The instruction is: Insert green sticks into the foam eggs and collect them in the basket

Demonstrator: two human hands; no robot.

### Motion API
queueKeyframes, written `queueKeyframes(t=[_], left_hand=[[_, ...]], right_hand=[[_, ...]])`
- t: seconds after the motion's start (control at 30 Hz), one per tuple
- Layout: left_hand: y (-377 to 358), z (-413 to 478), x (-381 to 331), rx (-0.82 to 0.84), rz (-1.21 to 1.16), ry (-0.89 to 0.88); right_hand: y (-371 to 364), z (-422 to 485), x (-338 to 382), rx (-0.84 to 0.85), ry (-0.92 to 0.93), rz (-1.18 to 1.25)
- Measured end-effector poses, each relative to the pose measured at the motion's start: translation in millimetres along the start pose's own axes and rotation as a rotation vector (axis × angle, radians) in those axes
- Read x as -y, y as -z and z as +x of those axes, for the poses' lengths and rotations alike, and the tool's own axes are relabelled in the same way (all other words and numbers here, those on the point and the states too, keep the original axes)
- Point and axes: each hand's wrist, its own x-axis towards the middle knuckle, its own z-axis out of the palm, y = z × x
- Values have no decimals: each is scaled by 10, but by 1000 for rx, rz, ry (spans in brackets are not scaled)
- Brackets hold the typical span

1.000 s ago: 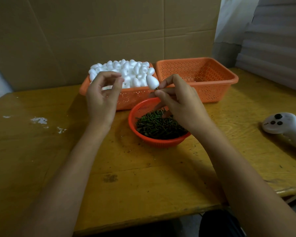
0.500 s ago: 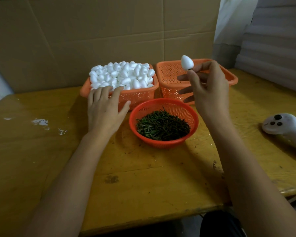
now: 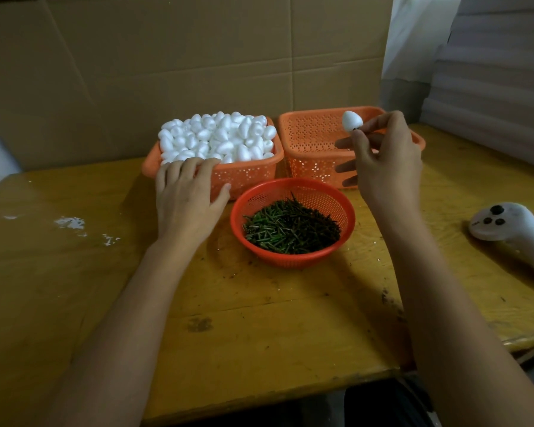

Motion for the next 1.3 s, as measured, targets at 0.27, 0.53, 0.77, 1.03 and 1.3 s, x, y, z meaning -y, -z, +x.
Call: queueKeyframes(t=[0.27, 0.53, 0.77, 1.03, 1.3], left_hand=[[-12, -12, 4, 46, 35, -18], [-50, 0, 8, 65, -8, 7], [-59, 28, -13, 83, -56, 35], [-36, 39, -16, 86, -88, 51], [-14, 26, -15, 99, -68, 33]], right_hand=[[-5, 39, -92, 52, -28, -63], [2, 57, -95, 56, 3, -144], [-7, 57, -110, 88, -9, -224], [-13, 68, -139, 80, 2, -294], [-69, 125, -205, 48, 31, -466]])
